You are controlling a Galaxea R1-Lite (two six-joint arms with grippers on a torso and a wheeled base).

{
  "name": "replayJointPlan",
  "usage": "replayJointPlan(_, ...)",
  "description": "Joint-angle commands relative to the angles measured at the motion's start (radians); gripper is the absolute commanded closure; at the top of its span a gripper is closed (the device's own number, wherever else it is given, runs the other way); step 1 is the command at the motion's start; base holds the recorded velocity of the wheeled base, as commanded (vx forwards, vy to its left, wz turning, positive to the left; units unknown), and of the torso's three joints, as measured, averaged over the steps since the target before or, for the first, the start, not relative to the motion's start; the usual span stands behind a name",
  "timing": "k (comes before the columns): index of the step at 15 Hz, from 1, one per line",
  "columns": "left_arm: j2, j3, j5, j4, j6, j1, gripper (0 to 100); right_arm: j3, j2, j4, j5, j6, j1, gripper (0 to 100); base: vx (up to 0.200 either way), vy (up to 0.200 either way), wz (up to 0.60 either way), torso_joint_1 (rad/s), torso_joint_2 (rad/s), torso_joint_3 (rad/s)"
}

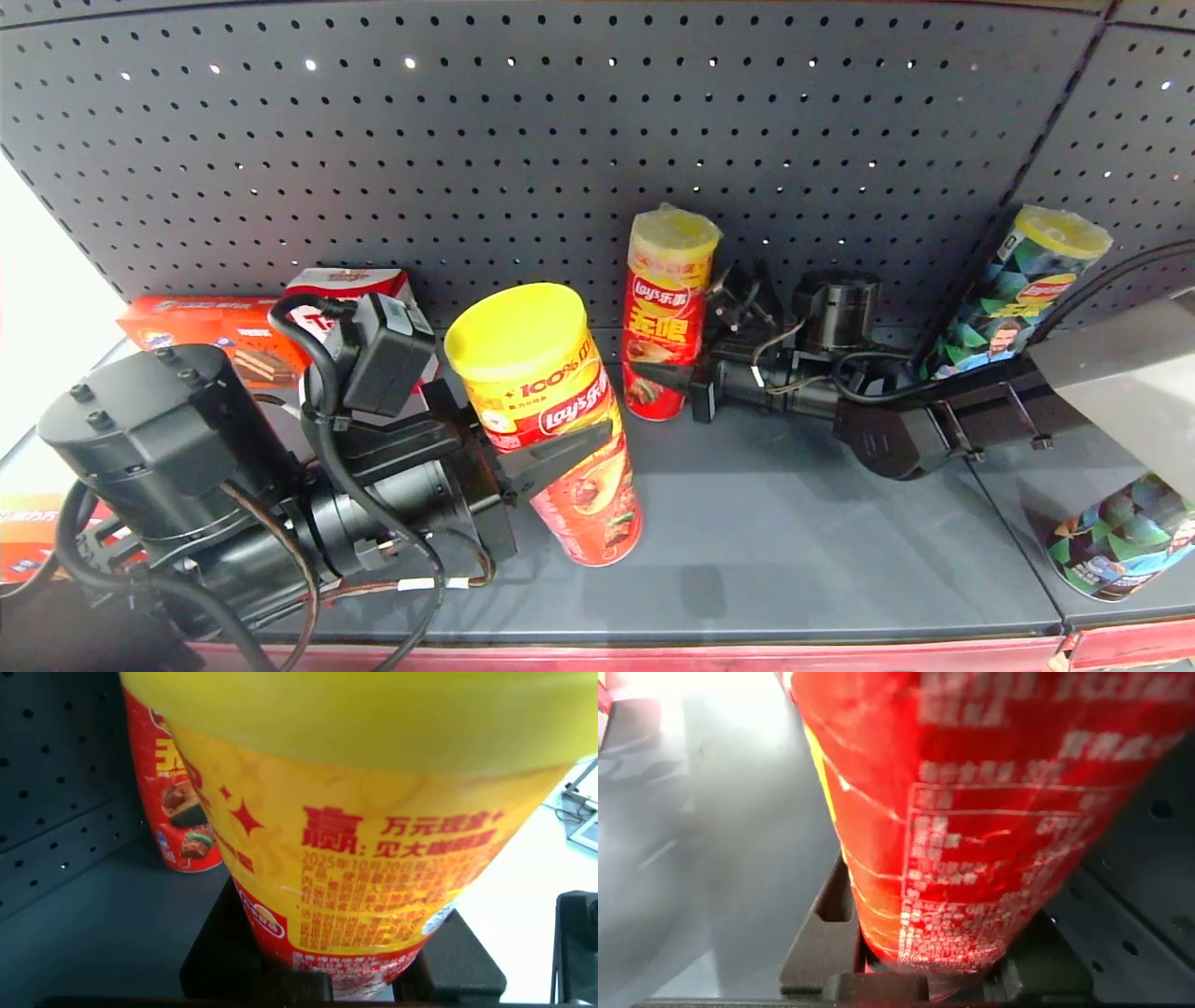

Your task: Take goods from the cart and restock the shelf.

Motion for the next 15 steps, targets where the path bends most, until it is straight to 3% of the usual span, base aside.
replayJointPlan(1,0.000,0.002,0.000,-0.002,0.000,0.000,100,0.014,-0.014,0.000,0.004,-0.001,0.002,100,0.000,0.000,0.00,0.000,0.00,0.000)
replayJointPlan(7,-0.032,0.012,0.000,-0.008,0.001,0.013,100,0.167,-0.172,-0.026,0.061,0.003,0.028,100,0.000,0.000,0.00,0.000,0.00,0.000)
replayJointPlan(12,-0.046,0.012,0.000,0.000,0.001,0.015,100,0.433,-0.336,-0.081,0.168,-0.003,0.051,100,0.000,0.000,0.00,0.000,0.00,0.000)
replayJointPlan(15,-0.045,0.012,0.000,-0.002,0.001,0.017,100,0.526,-0.333,-0.173,0.176,-0.003,0.070,100,0.000,0.000,0.00,0.000,0.00,0.000)
